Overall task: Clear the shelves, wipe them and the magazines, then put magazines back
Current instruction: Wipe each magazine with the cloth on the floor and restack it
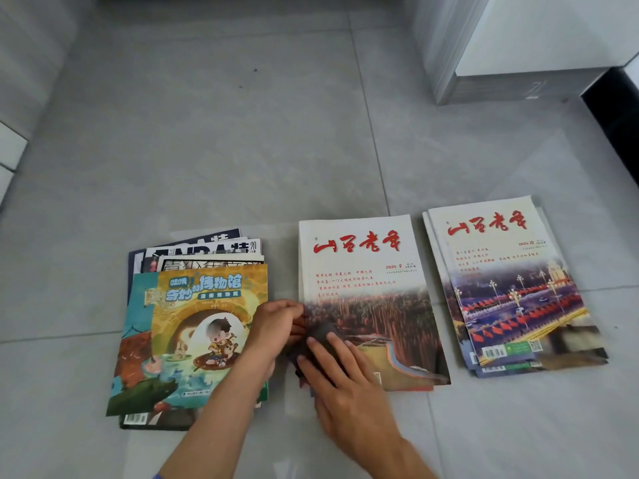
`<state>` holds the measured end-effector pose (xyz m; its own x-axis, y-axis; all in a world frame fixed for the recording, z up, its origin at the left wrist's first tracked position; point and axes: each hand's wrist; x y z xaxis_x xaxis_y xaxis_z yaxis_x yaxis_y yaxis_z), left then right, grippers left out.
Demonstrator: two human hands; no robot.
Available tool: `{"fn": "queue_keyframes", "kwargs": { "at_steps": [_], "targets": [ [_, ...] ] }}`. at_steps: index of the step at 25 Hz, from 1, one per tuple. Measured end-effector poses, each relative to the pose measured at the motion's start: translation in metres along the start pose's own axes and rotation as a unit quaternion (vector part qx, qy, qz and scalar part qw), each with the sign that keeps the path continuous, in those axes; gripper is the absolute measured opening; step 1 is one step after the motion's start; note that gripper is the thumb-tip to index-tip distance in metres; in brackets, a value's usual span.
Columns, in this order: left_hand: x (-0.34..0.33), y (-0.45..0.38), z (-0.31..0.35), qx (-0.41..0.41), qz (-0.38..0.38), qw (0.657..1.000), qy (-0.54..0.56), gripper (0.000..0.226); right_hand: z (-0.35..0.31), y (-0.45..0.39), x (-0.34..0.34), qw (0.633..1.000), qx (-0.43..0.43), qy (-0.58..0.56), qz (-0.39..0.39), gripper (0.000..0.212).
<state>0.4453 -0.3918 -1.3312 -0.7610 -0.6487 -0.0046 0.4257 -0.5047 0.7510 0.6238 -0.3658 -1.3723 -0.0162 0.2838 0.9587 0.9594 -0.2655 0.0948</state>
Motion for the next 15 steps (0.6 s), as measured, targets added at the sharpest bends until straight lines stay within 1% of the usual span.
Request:
{"fn": "queue_keyframes", "kwargs": {
  "at_steps": [1, 2, 3, 6, 7, 8, 10, 12, 13, 15],
  "targets": [
    [0.001, 0.001, 0.0, -0.002, 0.0, 1.0, 0.006, 0.021, 0.008, -0.007, 0.004, 0.999, 0.036, 0.0, -0.012, 0.049],
    [0.001, 0.002, 0.001, -0.006, -0.001, 1.0, 0.011, 0.028, 0.022, -0.021, 0.01, 0.999, 0.048, -0.001, -0.012, 0.048],
    [0.001, 0.003, 0.002, -0.009, -0.001, 1.0, 0.021, 0.033, 0.036, -0.039, 0.016, 0.999, 0.031, -0.003, -0.013, 0.047],
    [0.0, 0.004, 0.007, 0.003, -0.006, 0.999, 0.048, 0.049, 0.072, -0.099, 0.039, 0.995, -0.094, -0.037, 0.004, 0.046],
    [0.0, 0.005, 0.007, 0.006, -0.005, 0.999, 0.041, 0.053, 0.076, -0.107, 0.041, 0.992, -0.114, -0.049, 0.007, 0.045],
    [0.0, 0.004, 0.007, 0.007, -0.007, 0.999, 0.035, 0.056, 0.075, -0.104, 0.039, 0.993, -0.103, -0.048, 0.007, 0.046],
    [0.001, 0.002, 0.006, 0.01, -0.012, 0.999, 0.038, 0.059, 0.057, -0.064, 0.026, 0.999, -0.025, -0.016, -0.02, 0.05],
    [0.002, -0.001, 0.003, 0.013, -0.014, 0.999, 0.03, 0.062, 0.03, -0.005, 0.019, 0.997, 0.061, 0.008, -0.052, 0.054],
    [0.002, -0.002, 0.002, 0.013, -0.014, 1.0, 0.024, 0.063, 0.025, 0.01, 0.021, 0.994, 0.087, 0.007, -0.062, 0.055],
    [0.003, -0.002, -0.001, 0.007, -0.015, 1.0, 0.02, 0.065, 0.038, -0.006, 0.022, 0.992, 0.113, 0.017, -0.059, 0.054]
  ]
}}
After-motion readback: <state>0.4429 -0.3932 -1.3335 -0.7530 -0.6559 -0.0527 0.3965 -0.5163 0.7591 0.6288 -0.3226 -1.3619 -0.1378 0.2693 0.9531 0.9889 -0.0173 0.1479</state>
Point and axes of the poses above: each hand's wrist, its own y-axis away from the middle knuckle, its own x-axis out of the back of the hand, z = x × y, and after that the axes turned 14 degrees about -z, right-handed
